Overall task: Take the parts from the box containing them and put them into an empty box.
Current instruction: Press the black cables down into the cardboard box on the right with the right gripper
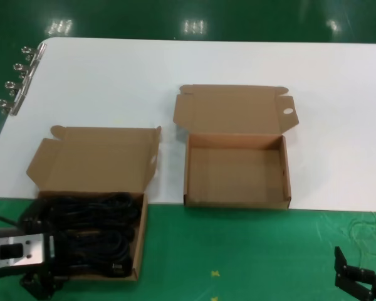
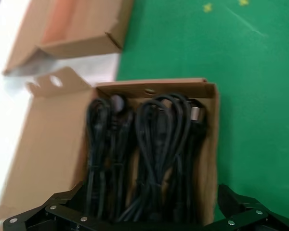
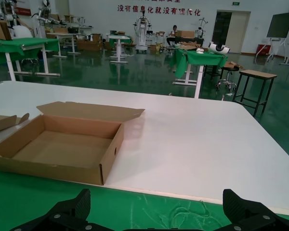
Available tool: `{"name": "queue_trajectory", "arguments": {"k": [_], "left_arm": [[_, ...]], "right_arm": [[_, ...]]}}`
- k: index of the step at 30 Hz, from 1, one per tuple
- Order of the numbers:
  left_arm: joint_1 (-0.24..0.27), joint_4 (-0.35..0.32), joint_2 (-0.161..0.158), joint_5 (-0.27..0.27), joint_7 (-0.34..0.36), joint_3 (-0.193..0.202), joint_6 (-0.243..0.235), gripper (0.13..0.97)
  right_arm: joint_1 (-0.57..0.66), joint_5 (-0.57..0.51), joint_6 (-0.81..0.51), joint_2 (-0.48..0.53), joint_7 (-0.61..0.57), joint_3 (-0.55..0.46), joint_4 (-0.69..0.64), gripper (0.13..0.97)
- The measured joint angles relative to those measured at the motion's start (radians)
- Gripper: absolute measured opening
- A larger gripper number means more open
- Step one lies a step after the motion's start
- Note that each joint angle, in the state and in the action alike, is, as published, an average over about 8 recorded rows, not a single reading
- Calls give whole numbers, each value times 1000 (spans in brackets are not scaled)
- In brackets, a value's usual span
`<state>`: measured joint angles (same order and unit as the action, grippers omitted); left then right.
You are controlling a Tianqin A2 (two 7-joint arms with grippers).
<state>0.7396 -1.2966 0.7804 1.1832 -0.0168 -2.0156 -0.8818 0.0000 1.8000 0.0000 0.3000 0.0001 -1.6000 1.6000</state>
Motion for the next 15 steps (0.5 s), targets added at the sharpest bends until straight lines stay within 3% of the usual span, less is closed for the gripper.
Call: {"name": "queue_trajectory", "arguments": {"k": [7, 11, 15], "left_arm": [[182, 108, -45, -114, 42, -96, -196, 966], [268, 176, -90, -171, 46, -135, -246, 966], [330, 238, -139, -204, 37, -158, -256, 966]], "right_arm": [[0, 0, 0, 0, 0, 0, 0, 965], [0, 0, 0, 0, 0, 0, 0, 966], [0, 0, 0, 0, 0, 0, 0, 966]]}}
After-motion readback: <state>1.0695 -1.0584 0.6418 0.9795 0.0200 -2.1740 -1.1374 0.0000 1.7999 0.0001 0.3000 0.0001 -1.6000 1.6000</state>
